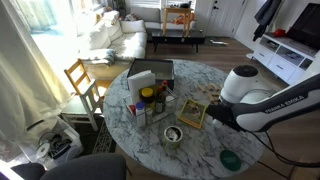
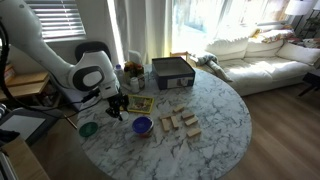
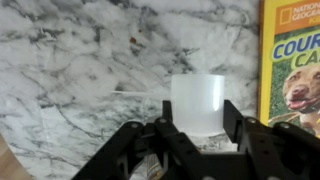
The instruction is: Flip the white scoop over
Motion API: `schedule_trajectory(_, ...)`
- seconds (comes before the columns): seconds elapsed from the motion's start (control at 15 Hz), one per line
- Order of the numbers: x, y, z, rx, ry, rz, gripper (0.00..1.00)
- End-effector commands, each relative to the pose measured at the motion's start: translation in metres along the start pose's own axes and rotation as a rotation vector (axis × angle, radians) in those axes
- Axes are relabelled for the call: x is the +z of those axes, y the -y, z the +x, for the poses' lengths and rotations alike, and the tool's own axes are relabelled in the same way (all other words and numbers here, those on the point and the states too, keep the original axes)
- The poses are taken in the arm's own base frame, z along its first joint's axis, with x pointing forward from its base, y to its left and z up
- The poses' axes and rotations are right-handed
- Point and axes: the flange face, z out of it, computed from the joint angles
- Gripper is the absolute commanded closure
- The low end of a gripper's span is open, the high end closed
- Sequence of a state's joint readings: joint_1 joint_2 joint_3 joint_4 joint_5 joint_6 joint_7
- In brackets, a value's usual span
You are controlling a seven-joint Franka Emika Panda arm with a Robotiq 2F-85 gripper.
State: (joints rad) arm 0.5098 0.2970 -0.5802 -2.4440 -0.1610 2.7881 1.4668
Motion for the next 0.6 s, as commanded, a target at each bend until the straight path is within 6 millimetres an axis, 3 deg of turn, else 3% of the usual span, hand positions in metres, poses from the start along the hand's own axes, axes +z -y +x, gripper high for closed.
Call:
schedule_trajectory(0.0, -0.009, -0.004, -0.01, -0.02, -0.086, -0.018, 0.74)
schedule_trajectory(0.2, 0.0, -0.005, -0.023, -0.004, -0.184, -0.019, 0.74)
schedule_trajectory(0.53, -0.004, -0.005, -0.044, 0.034, -0.272, 0.015, 0.74)
